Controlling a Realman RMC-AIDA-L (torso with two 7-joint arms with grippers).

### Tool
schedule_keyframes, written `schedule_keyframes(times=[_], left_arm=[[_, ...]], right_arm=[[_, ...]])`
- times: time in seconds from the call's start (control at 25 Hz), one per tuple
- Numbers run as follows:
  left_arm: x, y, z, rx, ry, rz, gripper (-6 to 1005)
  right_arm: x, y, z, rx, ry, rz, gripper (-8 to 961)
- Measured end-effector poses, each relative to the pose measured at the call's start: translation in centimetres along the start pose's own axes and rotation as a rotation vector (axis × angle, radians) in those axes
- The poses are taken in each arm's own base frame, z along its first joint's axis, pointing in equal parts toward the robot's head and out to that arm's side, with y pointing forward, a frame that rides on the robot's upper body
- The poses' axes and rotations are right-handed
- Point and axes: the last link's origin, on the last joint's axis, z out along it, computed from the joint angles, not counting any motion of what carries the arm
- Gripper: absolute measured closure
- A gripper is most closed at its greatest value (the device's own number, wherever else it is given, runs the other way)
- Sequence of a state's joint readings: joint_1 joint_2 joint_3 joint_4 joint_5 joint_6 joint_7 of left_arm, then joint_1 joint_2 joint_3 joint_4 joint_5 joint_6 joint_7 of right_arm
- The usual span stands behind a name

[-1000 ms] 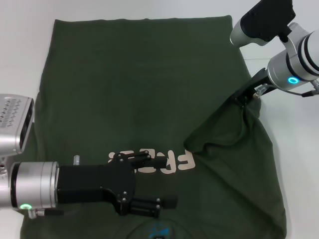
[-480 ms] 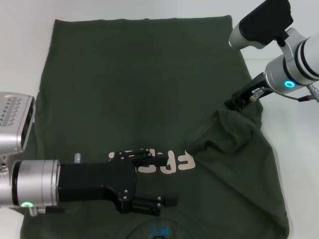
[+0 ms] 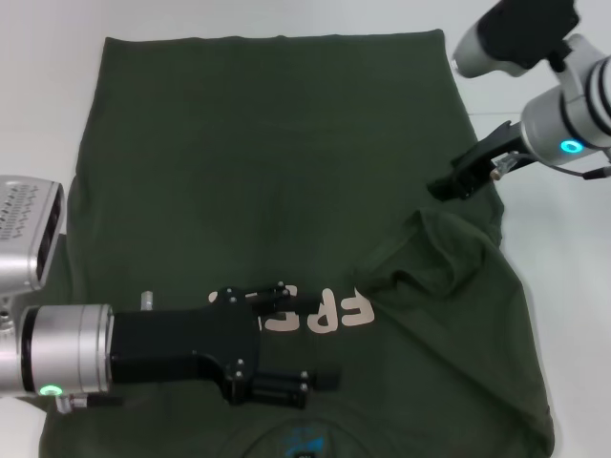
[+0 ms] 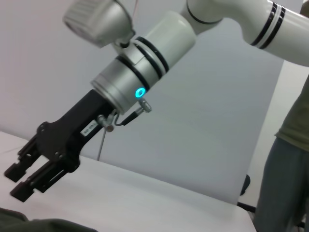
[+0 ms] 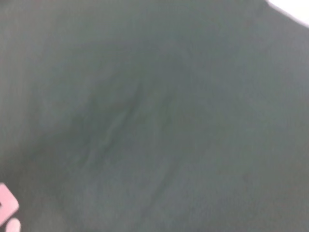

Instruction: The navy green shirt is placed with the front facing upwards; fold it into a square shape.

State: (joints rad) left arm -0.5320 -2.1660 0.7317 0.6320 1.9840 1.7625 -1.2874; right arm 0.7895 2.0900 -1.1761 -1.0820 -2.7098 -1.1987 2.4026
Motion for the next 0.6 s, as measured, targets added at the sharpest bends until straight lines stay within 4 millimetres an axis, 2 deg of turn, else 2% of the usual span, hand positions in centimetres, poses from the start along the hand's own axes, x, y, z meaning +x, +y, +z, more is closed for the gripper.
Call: schedule_keyframes(times=[0.24,0.4,0.6], left_arm=[[0.1,-0.1,-0.6,0.031,0.047,-0.015,67],[0.1,-0.3,-1.3,0.071,0.081,-0.038,67],[0.1,-0.7,-1.9,0.113,0.105,-0.064,66]], right_arm=[[2.3,-0.6,-3.0,-0.145,-0.235,0.042,466],[6.1,0.0,-5.2,-0.305,-0.415,-0.001,466],[11.6,1.3,-6.5,-0.410,-0.568,-0.054,465]])
